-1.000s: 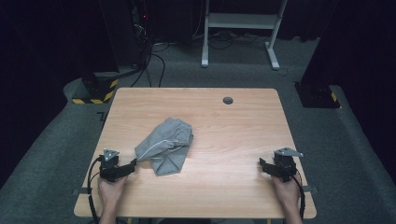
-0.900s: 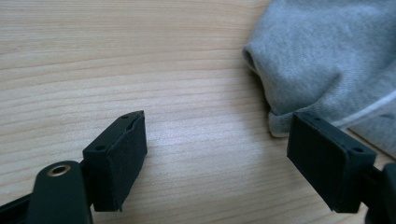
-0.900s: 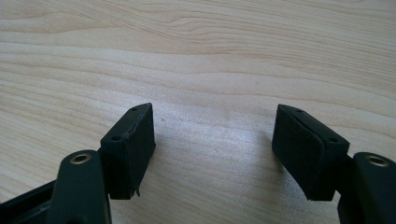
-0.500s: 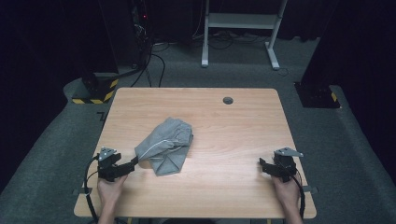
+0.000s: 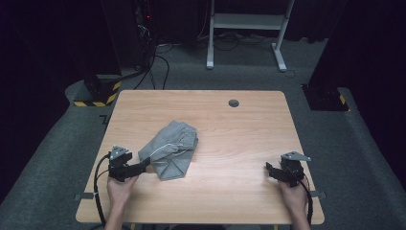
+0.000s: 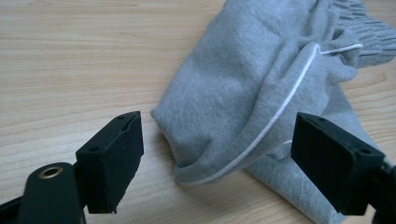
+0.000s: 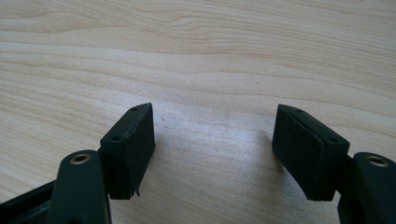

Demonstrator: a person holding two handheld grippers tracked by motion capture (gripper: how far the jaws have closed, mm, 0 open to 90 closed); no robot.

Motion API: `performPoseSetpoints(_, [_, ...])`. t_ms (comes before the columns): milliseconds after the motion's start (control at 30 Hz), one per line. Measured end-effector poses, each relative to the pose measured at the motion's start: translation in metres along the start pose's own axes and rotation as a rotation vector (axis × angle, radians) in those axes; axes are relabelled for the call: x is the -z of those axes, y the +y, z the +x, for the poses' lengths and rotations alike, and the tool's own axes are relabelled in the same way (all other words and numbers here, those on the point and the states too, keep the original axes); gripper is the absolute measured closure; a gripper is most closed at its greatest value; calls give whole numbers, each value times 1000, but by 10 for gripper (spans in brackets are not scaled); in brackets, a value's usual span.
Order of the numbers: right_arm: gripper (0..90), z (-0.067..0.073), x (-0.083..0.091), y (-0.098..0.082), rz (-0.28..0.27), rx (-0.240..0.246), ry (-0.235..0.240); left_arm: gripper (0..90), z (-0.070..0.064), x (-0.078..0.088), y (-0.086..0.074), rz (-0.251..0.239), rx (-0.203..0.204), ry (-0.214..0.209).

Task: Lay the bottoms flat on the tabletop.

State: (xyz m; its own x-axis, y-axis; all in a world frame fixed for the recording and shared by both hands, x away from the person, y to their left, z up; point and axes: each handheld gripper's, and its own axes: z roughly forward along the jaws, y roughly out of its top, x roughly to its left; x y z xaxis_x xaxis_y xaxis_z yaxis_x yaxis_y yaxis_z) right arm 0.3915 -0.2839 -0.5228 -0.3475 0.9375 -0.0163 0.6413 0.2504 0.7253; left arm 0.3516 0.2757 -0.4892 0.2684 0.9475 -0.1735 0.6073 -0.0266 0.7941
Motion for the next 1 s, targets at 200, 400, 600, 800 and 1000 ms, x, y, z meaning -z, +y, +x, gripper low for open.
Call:
performPoseSetpoints(200, [295,0,0,0,0,0,0,171,-7,0,6,-2,-13,-33])
performPoseSetpoints(400, [295,0,0,0,0,0,0,171,-17,-7,16,-1,-38,-59])
performPoseSetpoints(600, [295,0,0,0,0,0,0,155,-30,-19,28,17,-90,-93])
performPoseSetpoints(800, [295,0,0,0,2,1,0,147,-34,-35,38,66,-112,-112])
performPoseSetpoints(1000, [295,0,0,0,2,0,-1,161,-39,-42,39,84,-134,-98])
